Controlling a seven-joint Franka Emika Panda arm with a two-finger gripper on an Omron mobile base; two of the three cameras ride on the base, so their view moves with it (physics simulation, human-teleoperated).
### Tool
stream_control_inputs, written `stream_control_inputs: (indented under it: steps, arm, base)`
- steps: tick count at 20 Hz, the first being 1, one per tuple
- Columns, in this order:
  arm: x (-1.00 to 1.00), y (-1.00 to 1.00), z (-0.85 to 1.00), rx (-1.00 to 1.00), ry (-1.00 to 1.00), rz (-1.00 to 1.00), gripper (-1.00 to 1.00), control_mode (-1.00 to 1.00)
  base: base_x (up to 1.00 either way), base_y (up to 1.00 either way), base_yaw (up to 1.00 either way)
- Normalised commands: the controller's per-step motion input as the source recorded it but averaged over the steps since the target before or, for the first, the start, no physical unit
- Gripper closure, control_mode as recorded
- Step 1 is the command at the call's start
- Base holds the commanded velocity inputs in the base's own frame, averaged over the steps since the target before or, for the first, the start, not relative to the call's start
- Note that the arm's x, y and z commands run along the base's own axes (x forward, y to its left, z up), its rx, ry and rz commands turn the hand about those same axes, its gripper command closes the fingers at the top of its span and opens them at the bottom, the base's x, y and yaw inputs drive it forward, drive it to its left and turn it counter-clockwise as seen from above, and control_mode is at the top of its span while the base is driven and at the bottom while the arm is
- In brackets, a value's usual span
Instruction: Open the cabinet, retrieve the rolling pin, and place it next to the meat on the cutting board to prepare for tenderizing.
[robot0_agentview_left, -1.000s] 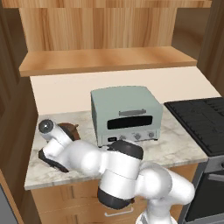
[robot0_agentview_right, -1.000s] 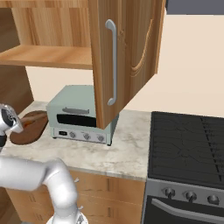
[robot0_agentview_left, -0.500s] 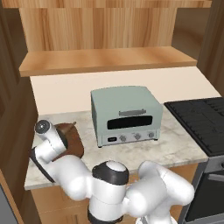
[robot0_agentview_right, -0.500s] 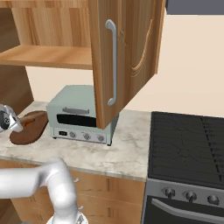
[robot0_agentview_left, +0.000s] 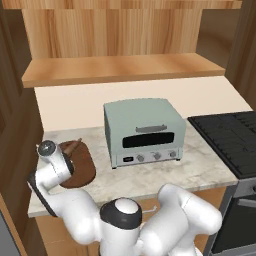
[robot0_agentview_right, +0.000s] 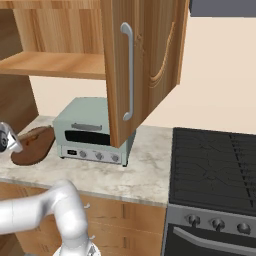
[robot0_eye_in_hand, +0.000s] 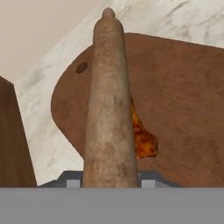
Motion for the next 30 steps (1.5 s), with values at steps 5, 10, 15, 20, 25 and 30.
stream_control_inputs:
  steps: [5, 10, 15, 20, 25, 30]
  arm:
    - [-0.17, -0.06, -0.17, 0.18, 0.00, 0.05, -1.00, -1.00]
    - [-0.14, -0.21, -0.07, 0.14, 0.00, 0.01, -1.00, -1.00]
    - [-0.07, -0.20, 0.06, 0.06, -0.03, 0.00, -1.00, -1.00]
    - [-0.07, -0.04, 0.24, 0.00, -0.14, 0.01, -1.00, -1.00]
    - [-0.01, 0.00, 0.28, 0.00, -0.20, 0.04, -1.00, -1.00]
    - [-0.27, 0.00, 0.31, 0.00, -0.13, 0.01, -1.00, -1.00]
  base:
    - [0.00, 0.00, 0.00]
    - [0.00, 0.00, 0.00]
    - [0.00, 0.00, 0.00]
    - [0.00, 0.00, 0.00]
    - [0.00, 0.00, 0.00]
    - [0.00, 0.00, 0.00]
